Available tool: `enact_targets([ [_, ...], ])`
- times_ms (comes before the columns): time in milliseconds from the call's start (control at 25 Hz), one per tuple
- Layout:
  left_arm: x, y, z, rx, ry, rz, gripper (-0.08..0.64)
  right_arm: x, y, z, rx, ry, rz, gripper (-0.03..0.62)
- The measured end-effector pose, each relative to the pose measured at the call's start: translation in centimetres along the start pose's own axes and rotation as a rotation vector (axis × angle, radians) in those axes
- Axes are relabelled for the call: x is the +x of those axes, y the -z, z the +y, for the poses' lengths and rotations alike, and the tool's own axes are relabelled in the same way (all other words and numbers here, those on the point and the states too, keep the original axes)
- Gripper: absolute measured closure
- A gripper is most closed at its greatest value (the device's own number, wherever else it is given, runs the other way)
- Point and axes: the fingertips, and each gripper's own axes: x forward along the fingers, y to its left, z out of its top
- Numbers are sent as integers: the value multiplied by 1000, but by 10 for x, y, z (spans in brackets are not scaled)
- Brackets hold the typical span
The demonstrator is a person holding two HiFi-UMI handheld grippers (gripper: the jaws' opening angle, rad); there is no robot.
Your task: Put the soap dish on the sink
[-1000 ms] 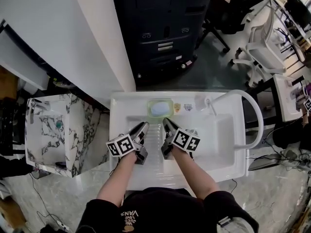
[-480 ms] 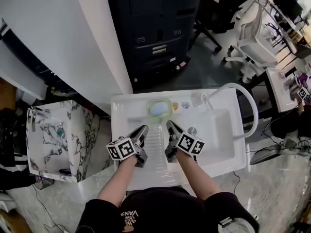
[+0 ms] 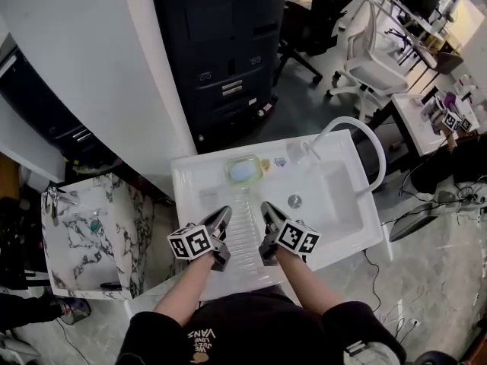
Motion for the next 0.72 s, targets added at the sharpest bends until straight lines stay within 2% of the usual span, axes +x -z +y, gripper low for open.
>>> enact_targets([
  [280,-22,9,-16,50,47,48,506,-35,10,3,-29,49,-55,589],
  [600,-48,18,-25,101,76,86,508,-66,21,17,-12,63,-126,591],
  [720,-58,23,-29,142,86,112,508,-78,26,24,-10,63,-148,589],
])
